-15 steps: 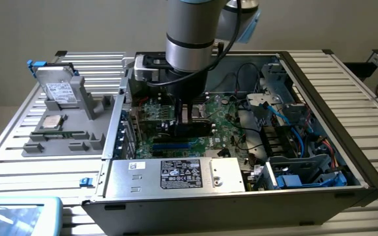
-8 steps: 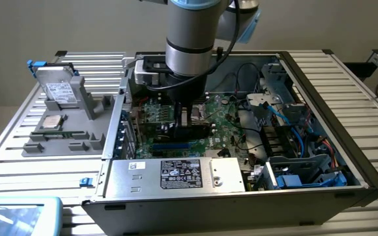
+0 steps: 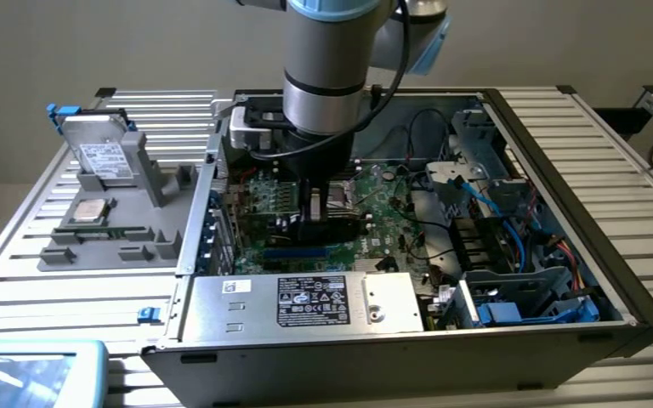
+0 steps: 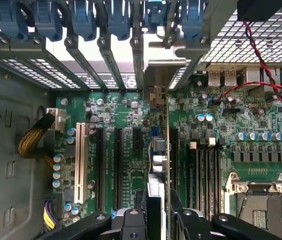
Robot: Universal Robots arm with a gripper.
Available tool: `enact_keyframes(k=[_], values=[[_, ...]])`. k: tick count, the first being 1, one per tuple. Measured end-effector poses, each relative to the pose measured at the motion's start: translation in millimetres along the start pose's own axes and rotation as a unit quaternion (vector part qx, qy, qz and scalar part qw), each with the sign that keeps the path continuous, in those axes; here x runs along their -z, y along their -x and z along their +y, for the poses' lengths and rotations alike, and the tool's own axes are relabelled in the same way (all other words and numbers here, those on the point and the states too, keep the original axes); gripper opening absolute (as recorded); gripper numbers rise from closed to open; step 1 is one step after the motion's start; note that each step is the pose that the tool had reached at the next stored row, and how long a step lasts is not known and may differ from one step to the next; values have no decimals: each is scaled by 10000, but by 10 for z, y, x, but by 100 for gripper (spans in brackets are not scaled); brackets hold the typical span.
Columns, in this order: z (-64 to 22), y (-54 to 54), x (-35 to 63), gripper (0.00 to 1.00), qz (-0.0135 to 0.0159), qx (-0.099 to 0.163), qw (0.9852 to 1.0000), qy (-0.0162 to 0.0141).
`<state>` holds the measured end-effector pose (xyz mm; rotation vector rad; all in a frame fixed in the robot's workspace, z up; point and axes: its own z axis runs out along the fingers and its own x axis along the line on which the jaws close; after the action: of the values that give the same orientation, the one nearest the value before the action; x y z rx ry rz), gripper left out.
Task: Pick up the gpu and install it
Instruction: 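Insert the gpu into the slot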
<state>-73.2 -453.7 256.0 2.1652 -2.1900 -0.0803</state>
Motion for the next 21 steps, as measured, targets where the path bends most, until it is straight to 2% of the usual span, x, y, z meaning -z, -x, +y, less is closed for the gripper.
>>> enact_keyframes(k=[3, 14, 21], values=[[5, 0, -8, 28, 2, -1, 10000, 9], [12, 0, -17, 28, 12, -2, 10000, 10], [14, 11, -18, 28, 44, -5, 10000, 10]])
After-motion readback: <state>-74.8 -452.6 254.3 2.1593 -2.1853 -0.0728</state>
